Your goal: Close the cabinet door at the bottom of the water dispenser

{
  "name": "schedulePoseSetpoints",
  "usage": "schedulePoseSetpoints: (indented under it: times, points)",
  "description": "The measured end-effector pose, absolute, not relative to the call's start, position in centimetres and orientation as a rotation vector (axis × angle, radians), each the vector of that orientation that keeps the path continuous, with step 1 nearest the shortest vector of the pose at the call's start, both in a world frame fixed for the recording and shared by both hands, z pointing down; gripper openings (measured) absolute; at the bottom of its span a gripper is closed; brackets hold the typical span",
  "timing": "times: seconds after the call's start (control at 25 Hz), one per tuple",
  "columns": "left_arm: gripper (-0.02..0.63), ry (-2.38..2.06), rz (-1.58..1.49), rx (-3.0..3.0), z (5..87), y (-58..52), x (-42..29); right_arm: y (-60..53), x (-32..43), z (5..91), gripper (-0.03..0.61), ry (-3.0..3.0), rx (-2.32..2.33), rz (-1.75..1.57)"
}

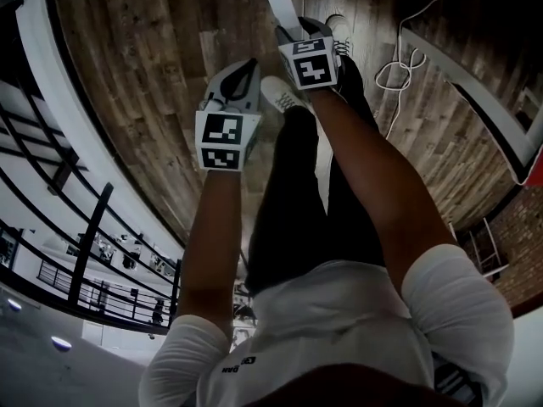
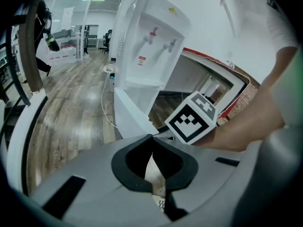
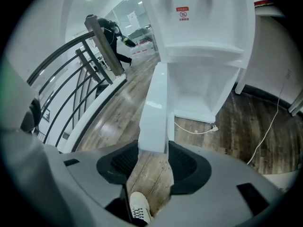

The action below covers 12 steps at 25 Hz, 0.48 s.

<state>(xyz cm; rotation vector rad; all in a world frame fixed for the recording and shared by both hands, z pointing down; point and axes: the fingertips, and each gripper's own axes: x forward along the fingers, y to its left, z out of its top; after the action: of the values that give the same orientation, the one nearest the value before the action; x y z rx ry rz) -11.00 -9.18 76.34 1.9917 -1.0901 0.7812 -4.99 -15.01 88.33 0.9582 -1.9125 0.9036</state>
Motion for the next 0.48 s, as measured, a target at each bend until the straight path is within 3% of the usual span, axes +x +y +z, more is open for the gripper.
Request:
schedulePoseSetpoints:
  times: [0.48]
  points:
    - [-0.008,-1.078,0.775,2.01,75.3,-12.5,-8.6,-16.9,-0.3,88.4,0.192,-1.874,0.974,0.887]
